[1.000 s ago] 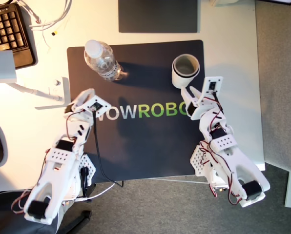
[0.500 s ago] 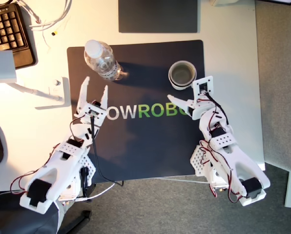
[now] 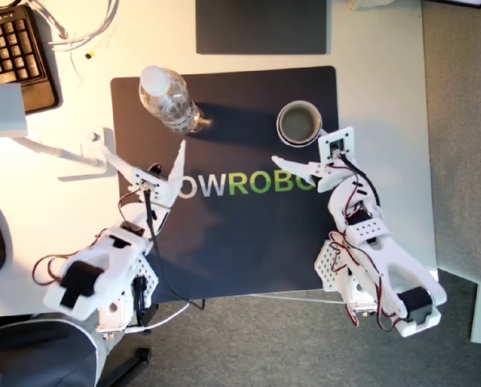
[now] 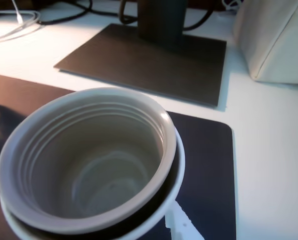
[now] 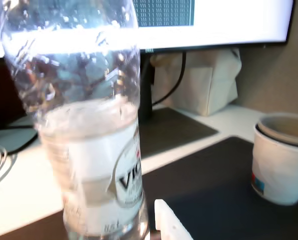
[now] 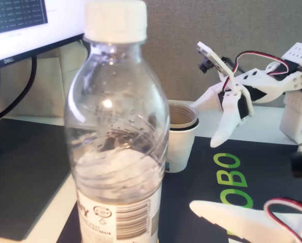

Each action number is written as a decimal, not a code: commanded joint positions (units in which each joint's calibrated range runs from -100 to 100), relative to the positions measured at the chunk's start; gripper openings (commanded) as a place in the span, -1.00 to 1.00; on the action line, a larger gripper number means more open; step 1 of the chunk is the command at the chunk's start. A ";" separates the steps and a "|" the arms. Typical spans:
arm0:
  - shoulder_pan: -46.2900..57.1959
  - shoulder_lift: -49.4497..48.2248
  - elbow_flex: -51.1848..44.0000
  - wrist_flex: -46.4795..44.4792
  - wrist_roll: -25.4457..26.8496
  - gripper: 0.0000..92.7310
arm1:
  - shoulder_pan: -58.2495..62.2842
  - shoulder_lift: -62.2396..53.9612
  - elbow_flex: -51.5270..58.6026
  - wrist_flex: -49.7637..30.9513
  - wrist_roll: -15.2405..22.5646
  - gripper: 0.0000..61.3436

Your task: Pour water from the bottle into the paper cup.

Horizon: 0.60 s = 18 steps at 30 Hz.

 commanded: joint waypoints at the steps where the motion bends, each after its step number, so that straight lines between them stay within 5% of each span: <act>1: -0.29 7.22 -9.38 -6.25 0.49 0.61 | -0.65 7.19 0.44 -11.42 1.12 0.68; 3: -0.55 12.08 -14.02 -8.45 0.24 0.61 | -1.36 15.94 -0.19 -22.45 1.12 0.68; 9: -1.34 23.20 -33.55 -3.56 -3.37 0.61 | -0.41 34.67 -12.46 -31.43 0.34 0.68; 18: -2.91 21.03 -38.64 2.06 -6.06 0.60 | 1.15 53.47 -23.28 -45.98 -0.73 0.68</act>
